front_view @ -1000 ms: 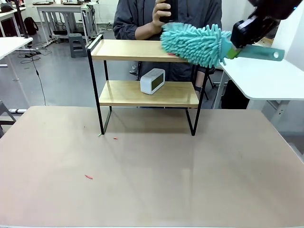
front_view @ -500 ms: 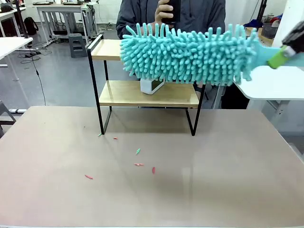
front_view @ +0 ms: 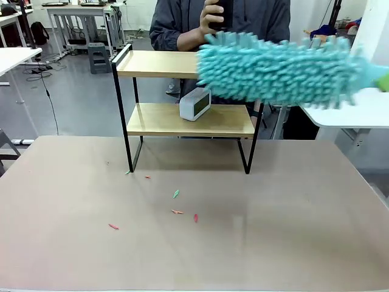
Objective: Clean the shelf.
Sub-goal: Clean the remaining tier of the Shelf with the Duster once objects are removed.
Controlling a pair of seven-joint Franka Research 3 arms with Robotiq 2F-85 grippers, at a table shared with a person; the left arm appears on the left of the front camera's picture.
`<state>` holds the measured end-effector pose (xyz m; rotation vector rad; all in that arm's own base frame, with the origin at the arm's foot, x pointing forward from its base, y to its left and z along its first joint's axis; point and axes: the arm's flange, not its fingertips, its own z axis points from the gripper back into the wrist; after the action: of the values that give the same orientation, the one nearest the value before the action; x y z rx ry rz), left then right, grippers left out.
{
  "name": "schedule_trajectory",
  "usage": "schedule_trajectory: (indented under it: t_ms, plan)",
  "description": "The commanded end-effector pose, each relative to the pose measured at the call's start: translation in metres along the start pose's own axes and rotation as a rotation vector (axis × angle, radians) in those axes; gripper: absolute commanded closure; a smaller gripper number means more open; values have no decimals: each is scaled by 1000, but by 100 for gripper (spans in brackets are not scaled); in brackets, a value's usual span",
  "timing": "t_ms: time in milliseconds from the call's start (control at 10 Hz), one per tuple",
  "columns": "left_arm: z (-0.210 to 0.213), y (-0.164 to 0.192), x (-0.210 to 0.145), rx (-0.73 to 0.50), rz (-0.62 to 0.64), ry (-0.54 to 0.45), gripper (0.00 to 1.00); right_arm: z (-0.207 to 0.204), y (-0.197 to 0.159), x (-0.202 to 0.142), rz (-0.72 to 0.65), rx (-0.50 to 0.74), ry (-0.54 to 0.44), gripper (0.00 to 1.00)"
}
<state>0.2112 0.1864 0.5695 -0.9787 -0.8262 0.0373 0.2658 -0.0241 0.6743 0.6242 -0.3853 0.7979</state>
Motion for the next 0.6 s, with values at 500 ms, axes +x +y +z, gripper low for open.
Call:
schedule_trajectory:
  t_ms: [500]
  plan:
    - [-3, -1, 1, -13, -16, -10, 0, 49, 0, -174, -439, -100, -98, 87]
